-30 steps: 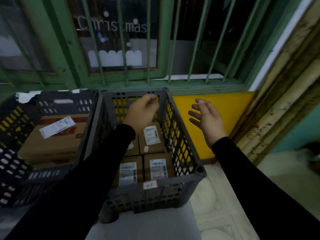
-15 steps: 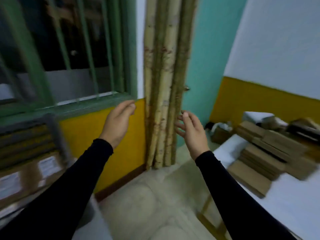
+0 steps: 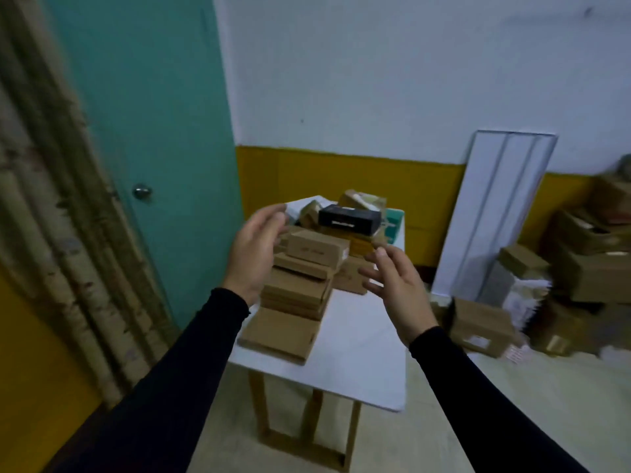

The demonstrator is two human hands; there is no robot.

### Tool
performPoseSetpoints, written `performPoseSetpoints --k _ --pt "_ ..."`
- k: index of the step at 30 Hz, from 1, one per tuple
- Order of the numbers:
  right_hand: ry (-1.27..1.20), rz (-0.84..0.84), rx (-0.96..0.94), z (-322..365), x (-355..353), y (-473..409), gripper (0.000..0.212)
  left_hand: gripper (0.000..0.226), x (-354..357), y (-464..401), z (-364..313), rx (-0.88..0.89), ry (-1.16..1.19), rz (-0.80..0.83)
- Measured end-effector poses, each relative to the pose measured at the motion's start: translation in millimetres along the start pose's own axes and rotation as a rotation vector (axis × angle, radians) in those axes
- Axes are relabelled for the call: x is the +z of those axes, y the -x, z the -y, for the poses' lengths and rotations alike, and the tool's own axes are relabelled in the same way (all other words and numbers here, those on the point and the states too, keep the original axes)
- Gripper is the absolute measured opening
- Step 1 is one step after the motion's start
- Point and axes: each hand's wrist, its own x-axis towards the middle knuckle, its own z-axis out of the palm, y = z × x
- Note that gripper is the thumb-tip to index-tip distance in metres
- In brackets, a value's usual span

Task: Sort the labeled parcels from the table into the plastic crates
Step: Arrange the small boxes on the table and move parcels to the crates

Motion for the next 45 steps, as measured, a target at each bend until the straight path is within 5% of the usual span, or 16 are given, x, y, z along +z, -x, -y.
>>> performPoseSetpoints --k 8,20,25,29,36,45 --pt "0.151 0.05 -0.028 -19.2 -60.4 -124.7 0.028 0.032 107.4 -103.5 51.0 0.004 0.035 0.007" --pt "0.171 0.417 0.036 -73.0 -49.0 -297.7 0.019 0.028 123.9 -201.3 114.2 -0.112 -0.1 -0.282" --pt "0.138 0.734 0.082 -107.8 -13.6 -337.2 0.027 0.02 108.0 -181.9 141.1 -0.232 -0.213 -0.579" --pt "0.148 0.949 0.105 -134.2 6.4 -352.1 0.013 0.022 121.1 -152.9 147.6 -0.352 -0.27 -0.788" --pt "0.279 1.312 0.176 -175.7 20.9 -315.6 0.018 0.028 138.4 -93.2 185.8 -0.569 -0.318 -1.065" --pt "0.816 1.638 0.037 -260.0 31.8 -263.4 0.045 0.054 124.1 -24.3 288.1 -1.043 -0.27 -0.959"
